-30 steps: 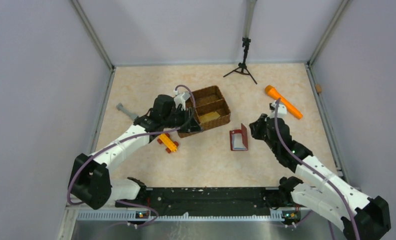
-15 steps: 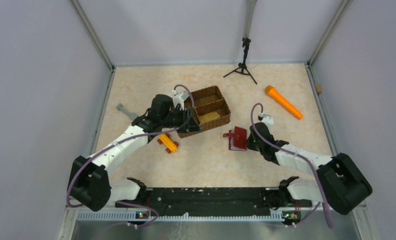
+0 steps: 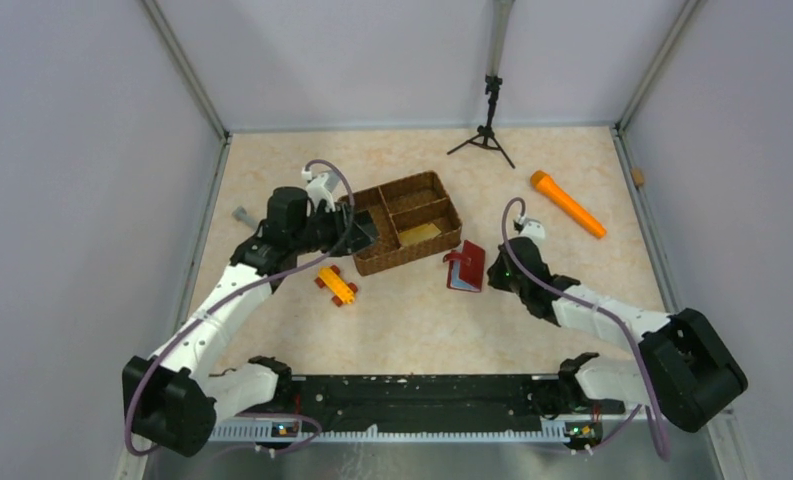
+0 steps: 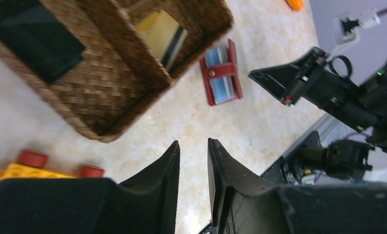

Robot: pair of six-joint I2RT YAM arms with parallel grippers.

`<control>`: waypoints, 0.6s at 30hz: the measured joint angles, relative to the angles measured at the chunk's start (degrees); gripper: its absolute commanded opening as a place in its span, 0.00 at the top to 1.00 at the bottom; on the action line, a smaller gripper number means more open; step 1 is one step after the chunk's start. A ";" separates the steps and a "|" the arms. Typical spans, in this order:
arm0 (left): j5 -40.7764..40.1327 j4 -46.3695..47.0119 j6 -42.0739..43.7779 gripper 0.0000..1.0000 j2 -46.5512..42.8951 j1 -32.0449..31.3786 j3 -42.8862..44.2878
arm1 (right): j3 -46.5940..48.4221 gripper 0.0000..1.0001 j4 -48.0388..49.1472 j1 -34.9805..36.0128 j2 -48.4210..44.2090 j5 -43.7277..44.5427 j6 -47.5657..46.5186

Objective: Take the credit cards out of the card holder
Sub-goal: Close the card holder at the center of the board.

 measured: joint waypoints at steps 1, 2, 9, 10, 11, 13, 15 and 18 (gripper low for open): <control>-0.98 -0.22 0.28 0.69 -0.76 1.16 0.00 | 1.01 1.00 -0.83 0.00 -0.13 -0.20 -0.87; -1.64 -0.24 0.39 0.69 -1.20 1.88 0.00 | 2.36 1.00 -1.36 0.00 0.31 -0.39 -1.70; -5.77 -0.17 0.79 0.67 -3.98 8.39 -1.51 | 10.91 1.00 0.55 0.00 11.76 -4.90 -5.38; -6.45 -0.17 0.81 0.66 -4.26 9.14 -2.01 | 10.97 1.00 1.05 0.00 13.70 -5.49 -5.49; -7.52 -0.17 0.79 0.65 -4.57 9.81 -2.58 | 11.02 1.00 1.25 0.02 15.19 -5.75 -5.53; -9.62 0.02 0.76 0.64 -5.51 11.32 -4.17 | 12.20 1.00 1.97 0.00 17.07 -5.70 -5.40; -11.72 0.35 0.74 0.62 -6.45 12.72 -5.97 | 13.27 1.00 2.34 0.00 18.53 -5.55 -5.31; -15.41 1.18 0.72 0.52 -7.91 14.23 -8.90 | 14.21 1.00 2.08 0.00 19.04 -5.57 -5.64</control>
